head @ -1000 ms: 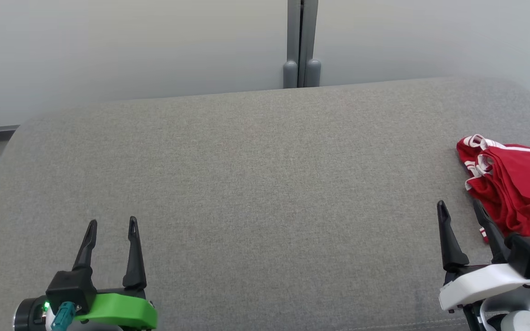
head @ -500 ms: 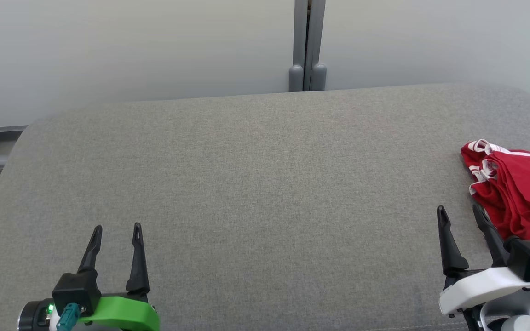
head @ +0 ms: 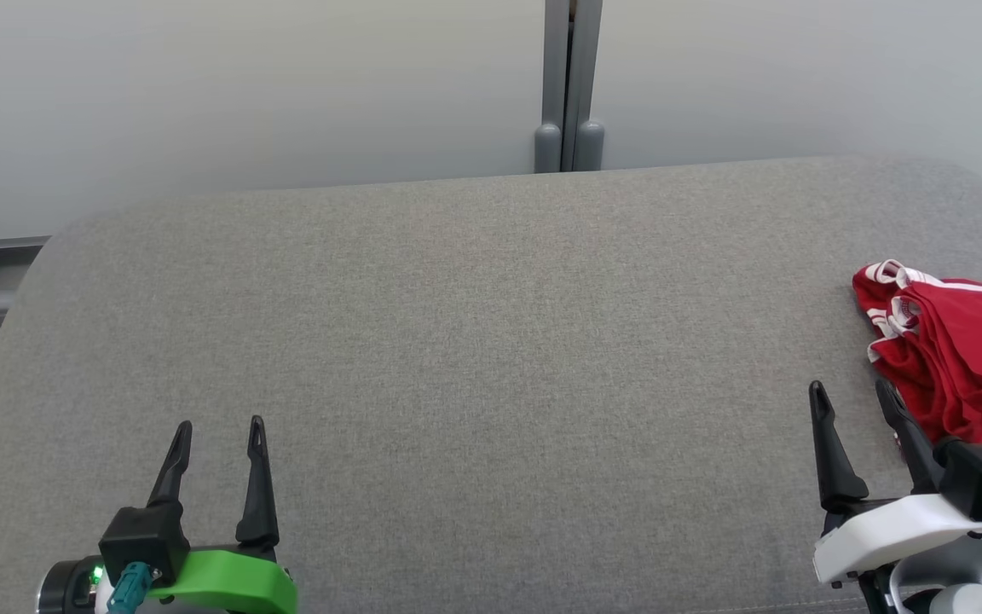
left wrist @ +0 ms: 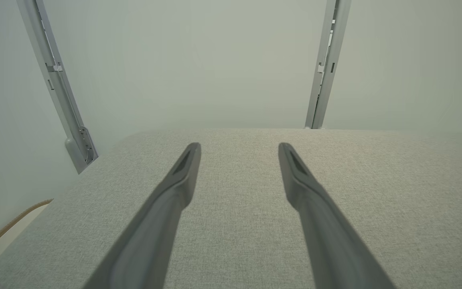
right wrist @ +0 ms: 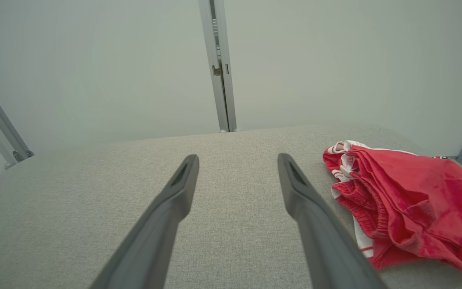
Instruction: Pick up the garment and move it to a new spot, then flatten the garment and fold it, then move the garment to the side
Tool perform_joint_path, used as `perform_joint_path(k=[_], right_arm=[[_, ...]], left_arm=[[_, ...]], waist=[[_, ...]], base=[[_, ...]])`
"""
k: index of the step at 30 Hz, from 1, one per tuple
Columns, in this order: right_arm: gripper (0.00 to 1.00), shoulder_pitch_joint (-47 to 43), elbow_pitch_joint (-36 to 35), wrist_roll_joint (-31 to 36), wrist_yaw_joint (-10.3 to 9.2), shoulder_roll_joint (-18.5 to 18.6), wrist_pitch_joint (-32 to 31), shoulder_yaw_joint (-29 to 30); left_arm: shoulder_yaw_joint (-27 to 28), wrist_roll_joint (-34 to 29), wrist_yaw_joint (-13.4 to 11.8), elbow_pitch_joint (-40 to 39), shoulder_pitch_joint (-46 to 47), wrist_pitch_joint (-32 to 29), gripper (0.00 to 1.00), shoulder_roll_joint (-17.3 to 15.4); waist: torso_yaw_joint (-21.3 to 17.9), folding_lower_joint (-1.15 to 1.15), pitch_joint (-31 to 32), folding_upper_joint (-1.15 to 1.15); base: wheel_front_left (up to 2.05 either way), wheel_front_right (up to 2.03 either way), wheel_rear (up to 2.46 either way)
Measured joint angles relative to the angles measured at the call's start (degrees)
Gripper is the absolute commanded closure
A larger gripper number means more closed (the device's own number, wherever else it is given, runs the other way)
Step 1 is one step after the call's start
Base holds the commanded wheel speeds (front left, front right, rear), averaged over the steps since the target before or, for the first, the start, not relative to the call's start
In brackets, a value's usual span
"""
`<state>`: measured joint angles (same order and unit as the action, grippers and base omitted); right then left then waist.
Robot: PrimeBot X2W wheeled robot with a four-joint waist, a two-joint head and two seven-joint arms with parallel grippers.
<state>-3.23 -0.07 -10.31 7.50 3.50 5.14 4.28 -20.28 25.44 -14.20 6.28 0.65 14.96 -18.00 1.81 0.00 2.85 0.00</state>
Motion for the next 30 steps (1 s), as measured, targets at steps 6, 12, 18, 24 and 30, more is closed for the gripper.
perform_joint_path(k=[6, 12, 18, 24, 30], right_arm=[[1.00, -0.56, 1.33, -0.30, 0.00, -0.48, -0.01, 0.03], [1.00, -2.04, 0.75, -7.42, 0.00, -0.40, -0.67, 0.32], [1.00, -3.63, -0.37, -14.46, 0.00, -0.12, -1.80, 1.02], [1.00, -4.95, -1.41, -20.85, -0.01, -0.10, -2.85, 1.83], [1.00, -6.14, -2.32, -26.66, -0.01, -0.10, -4.08, 2.63]], left_arm=[[-0.49, 0.26, 0.12, 1.24, -0.85, -0.27, 1.00, 0.91], [0.23, 5.46, 1.68, 0.57, -1.89, -1.38, 1.00, 1.79], [1.42, 10.83, 3.27, -0.43, -2.69, -2.43, 1.00, 2.81], [2.35, 15.53, 4.92, -1.15, -3.75, -3.56, 1.00, 3.64], [3.42, 20.13, 6.36, -2.25, -4.47, -4.57, 1.00, 4.55]], waist=[[-0.07, 0.00, -0.03, 0.00], [-0.17, 0.00, -0.17, 0.00], [-0.25, 0.00, -0.31, 0.00], [-0.33, 0.00, -0.45, 0.00], [-0.41, 0.00, -0.59, 0.00]], base=[[0.00, 0.00, 0.00], [0.00, 0.00, 0.00], [0.00, 0.00, 0.00], [0.00, 0.00, 0.00], [0.00, 0.00, 0.00]])
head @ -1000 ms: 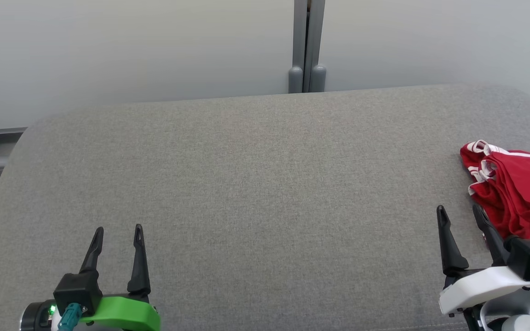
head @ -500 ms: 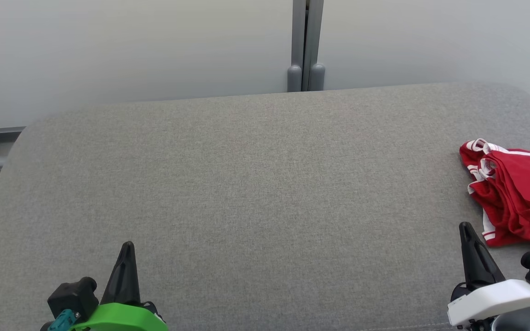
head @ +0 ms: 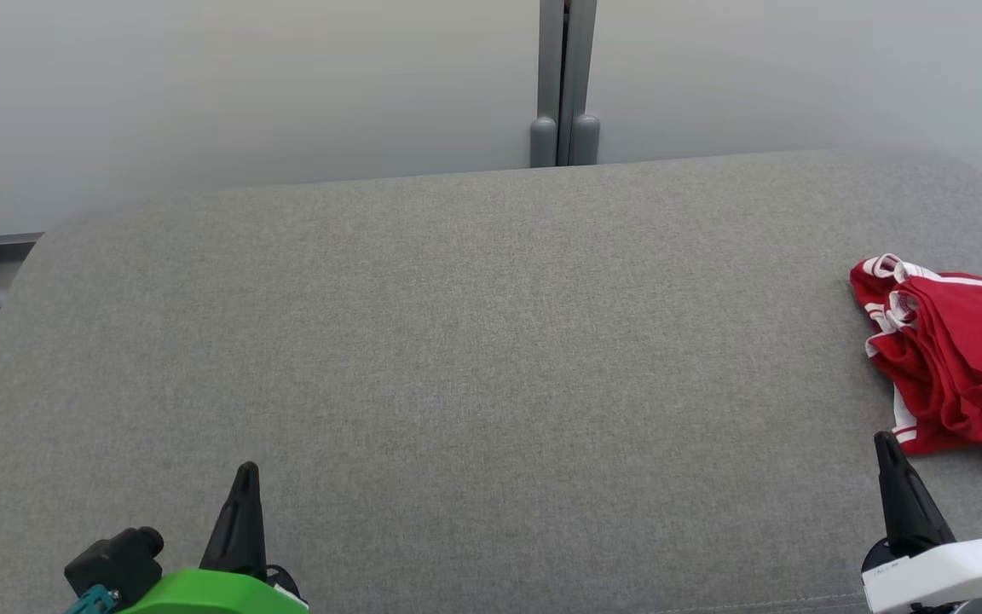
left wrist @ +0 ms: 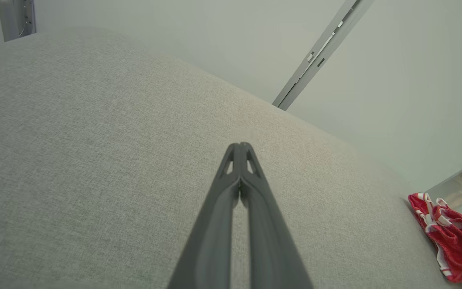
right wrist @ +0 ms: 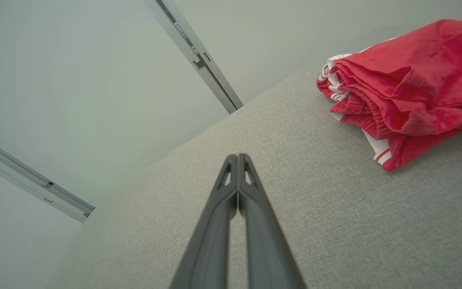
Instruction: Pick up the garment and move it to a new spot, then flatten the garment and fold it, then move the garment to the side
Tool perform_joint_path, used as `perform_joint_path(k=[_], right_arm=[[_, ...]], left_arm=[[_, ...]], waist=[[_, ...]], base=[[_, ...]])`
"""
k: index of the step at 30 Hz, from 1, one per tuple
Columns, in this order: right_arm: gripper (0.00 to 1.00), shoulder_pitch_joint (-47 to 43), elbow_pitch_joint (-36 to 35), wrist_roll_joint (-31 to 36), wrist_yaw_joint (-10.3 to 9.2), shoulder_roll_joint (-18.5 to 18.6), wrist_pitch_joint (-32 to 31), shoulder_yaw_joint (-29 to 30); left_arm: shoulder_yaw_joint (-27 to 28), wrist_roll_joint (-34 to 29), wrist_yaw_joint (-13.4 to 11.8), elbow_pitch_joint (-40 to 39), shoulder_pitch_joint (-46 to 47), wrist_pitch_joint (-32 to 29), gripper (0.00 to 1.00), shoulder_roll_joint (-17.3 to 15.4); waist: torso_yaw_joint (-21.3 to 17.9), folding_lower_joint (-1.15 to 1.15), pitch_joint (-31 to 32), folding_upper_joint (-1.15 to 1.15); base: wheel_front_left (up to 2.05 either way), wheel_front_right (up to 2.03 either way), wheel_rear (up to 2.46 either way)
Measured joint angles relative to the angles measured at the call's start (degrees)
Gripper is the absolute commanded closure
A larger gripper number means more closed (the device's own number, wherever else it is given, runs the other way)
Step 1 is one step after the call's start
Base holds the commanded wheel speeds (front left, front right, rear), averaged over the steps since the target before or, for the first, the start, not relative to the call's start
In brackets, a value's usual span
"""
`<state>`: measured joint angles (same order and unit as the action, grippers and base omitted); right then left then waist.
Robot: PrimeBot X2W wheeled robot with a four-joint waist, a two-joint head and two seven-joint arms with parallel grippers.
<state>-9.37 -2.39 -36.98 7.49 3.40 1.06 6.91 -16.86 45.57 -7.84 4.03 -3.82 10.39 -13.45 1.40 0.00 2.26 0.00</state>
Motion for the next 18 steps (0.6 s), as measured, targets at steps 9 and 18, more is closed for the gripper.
perform_joint_path(k=[9, 18], right_arm=[[1.00, -1.36, -1.34, -8.12, 0.00, -0.05, -1.58, 1.23], [1.00, -3.16, -2.60, -16.16, 0.00, -0.22, -3.33, 2.49]], left_arm=[[1.36, 6.11, 2.03, -1.25, -1.23, -1.45, 1.00, 1.25], [2.70, 12.41, 3.90, -2.50, -2.48, -2.82, 1.00, 2.36]], waist=[[-0.13, 0.00, -0.21, 0.00], [-0.27, 0.00, -0.45, 0.00]], base=[[0.00, 0.00, 0.00], [0.00, 0.00, 0.00]])
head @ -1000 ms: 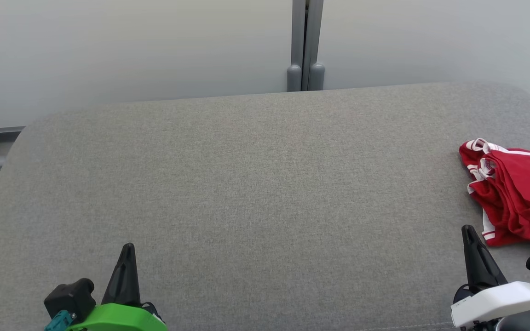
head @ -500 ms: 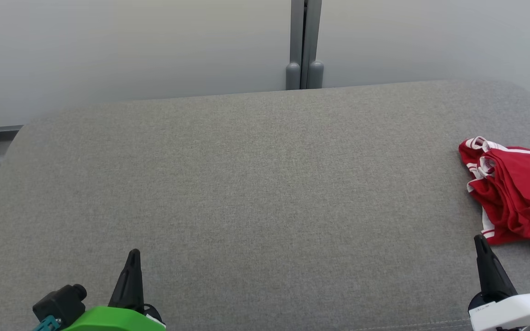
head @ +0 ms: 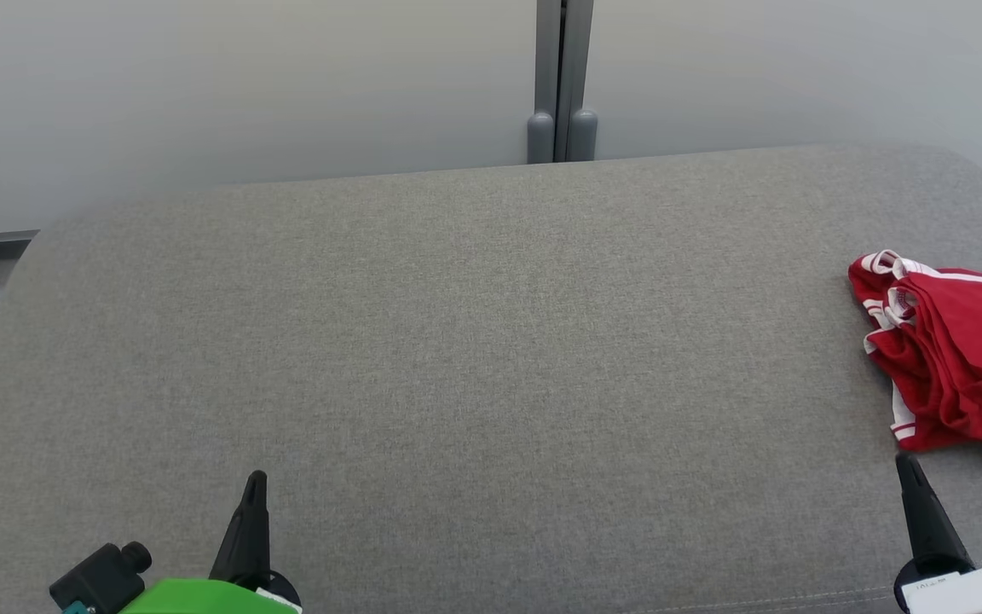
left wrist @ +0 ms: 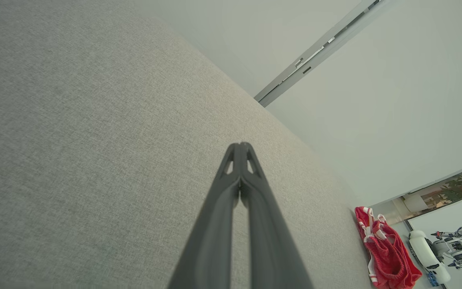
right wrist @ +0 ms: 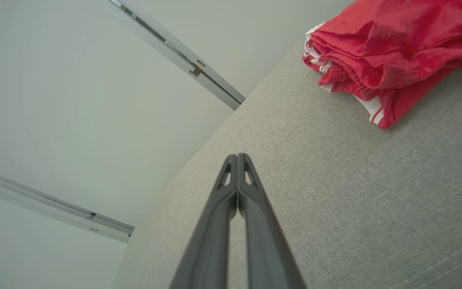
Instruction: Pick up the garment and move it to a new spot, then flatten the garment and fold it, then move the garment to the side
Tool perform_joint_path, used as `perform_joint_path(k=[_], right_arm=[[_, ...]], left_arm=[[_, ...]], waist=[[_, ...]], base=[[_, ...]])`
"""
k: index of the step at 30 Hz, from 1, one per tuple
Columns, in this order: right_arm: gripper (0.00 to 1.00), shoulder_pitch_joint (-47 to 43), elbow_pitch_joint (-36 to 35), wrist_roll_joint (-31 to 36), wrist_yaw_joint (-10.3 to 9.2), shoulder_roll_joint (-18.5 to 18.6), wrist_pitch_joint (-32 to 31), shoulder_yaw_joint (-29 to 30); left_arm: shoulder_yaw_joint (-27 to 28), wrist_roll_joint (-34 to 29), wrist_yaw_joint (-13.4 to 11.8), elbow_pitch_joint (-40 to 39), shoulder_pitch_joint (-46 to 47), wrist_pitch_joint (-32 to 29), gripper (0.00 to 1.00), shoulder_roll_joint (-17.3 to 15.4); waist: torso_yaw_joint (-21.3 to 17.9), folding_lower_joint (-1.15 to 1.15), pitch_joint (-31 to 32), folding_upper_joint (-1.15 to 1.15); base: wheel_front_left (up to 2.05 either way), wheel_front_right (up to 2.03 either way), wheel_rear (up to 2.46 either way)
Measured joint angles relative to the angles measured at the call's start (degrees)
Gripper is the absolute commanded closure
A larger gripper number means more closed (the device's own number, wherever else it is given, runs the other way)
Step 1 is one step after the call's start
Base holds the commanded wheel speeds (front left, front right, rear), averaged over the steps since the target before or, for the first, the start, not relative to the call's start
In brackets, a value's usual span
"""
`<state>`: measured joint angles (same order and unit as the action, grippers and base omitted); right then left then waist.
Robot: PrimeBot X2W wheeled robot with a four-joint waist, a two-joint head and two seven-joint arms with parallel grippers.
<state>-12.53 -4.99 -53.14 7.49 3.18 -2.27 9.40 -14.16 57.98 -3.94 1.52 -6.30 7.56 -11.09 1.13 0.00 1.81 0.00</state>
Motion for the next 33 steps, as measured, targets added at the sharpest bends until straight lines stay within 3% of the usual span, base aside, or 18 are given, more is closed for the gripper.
perform_joint_path(k=[33], right_arm=[[1.00, -4.00, -3.30, -21.26, -0.01, -0.26, -4.34, 3.13]], left_arm=[[3.99, 16.18, 5.46, -3.38, -2.98, -4.06, 1.00, 3.53]], waist=[[-0.45, 0.00, -0.75, 0.00]], base=[[0.00, 0.00, 0.00]])
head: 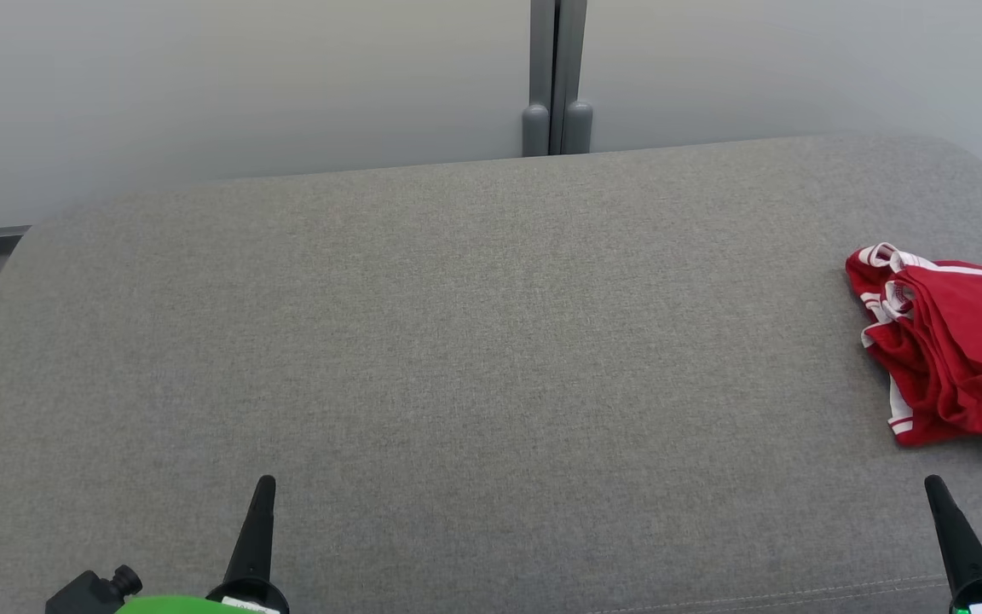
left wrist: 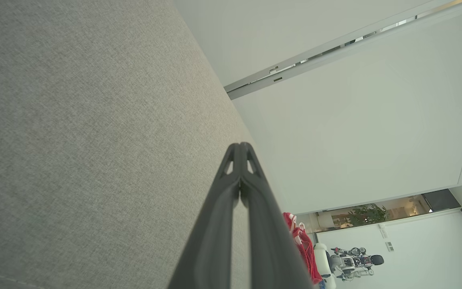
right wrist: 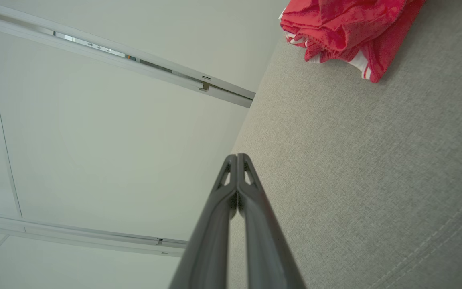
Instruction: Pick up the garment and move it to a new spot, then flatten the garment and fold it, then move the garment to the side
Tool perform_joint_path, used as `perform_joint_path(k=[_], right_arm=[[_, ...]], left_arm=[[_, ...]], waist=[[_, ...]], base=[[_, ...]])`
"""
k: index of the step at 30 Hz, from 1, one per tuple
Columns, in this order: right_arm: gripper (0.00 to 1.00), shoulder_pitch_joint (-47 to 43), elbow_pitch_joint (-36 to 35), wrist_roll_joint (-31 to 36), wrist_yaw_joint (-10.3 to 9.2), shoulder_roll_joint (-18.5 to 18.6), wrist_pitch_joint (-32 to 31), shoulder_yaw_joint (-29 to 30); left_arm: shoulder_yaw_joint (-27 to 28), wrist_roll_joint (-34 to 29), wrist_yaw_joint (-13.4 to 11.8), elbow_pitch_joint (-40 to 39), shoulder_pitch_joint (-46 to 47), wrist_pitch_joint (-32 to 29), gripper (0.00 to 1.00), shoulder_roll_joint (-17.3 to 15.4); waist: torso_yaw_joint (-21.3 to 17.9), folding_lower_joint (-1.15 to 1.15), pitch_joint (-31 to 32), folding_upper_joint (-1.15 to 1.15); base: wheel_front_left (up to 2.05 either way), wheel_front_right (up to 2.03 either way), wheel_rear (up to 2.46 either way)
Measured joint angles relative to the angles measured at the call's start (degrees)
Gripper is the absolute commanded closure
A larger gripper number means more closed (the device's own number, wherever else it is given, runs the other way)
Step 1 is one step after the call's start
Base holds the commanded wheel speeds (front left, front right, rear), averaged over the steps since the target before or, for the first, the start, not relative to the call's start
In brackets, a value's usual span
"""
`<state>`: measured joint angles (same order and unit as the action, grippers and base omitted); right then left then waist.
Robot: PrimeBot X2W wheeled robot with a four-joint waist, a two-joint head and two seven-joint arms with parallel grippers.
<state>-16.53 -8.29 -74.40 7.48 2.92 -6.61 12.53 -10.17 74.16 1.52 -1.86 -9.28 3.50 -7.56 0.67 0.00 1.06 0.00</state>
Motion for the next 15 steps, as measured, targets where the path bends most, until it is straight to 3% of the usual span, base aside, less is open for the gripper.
perform_joint_path(k=[15], right_arm=[[1.00, -1.92, -1.31, -8.23, 0.00, -0.02, -1.43, 1.03]], left_arm=[[1.49, 6.02, 1.97, -1.33, -1.25, -1.68, 1.00, 1.40]], waist=[[-0.21, 0.00, -0.35, 0.00]], base=[[0.00, 0.00, 0.00]])
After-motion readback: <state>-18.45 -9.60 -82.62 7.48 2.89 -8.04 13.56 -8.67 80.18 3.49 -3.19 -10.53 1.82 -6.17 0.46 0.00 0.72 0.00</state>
